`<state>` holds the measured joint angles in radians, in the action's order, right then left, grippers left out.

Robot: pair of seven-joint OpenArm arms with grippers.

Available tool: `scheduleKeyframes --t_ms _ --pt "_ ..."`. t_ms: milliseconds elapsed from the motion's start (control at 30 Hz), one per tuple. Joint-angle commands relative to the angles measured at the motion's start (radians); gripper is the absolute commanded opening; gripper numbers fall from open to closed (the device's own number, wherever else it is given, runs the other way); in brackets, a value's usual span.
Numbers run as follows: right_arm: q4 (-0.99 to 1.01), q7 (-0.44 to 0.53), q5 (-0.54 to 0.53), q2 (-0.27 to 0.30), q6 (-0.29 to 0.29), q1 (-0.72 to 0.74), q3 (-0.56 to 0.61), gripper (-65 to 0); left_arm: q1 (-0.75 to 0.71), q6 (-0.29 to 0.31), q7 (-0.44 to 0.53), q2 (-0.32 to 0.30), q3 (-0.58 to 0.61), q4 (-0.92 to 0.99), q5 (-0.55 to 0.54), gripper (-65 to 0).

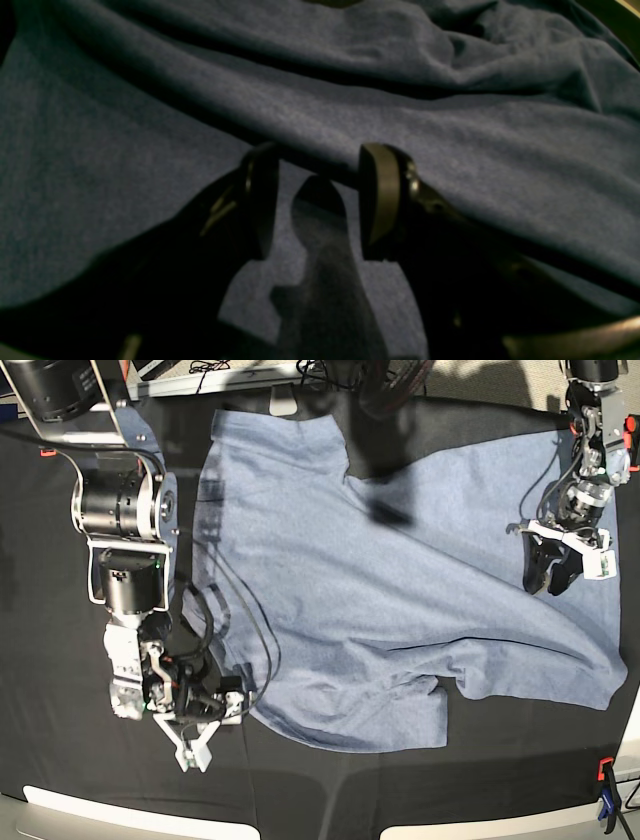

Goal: Layout the t-shirt on the table in an organized manner, then fold the t-shirt properly
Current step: 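Grasp the hem with the right gripper and pull it outward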

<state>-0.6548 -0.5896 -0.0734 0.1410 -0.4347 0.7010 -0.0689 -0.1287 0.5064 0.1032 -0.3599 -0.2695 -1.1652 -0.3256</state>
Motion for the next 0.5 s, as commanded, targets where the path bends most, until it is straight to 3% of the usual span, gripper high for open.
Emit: scheduleKeyframes --t_ms 0,467 --pt "-0.007 0.04 -0.003 0.0 -0.008 0.041 -0.002 -27.9 0.01 0.007 0.029 -0.014 -0.006 -0.019 -0.016 -40.7" --pt "0.05 0.074 0.068 0.0 -0.006 0.041 0.045 -29.2 0.01 0.007 0.077 -0.014 -0.006 -0.019 -0.016 -40.7"
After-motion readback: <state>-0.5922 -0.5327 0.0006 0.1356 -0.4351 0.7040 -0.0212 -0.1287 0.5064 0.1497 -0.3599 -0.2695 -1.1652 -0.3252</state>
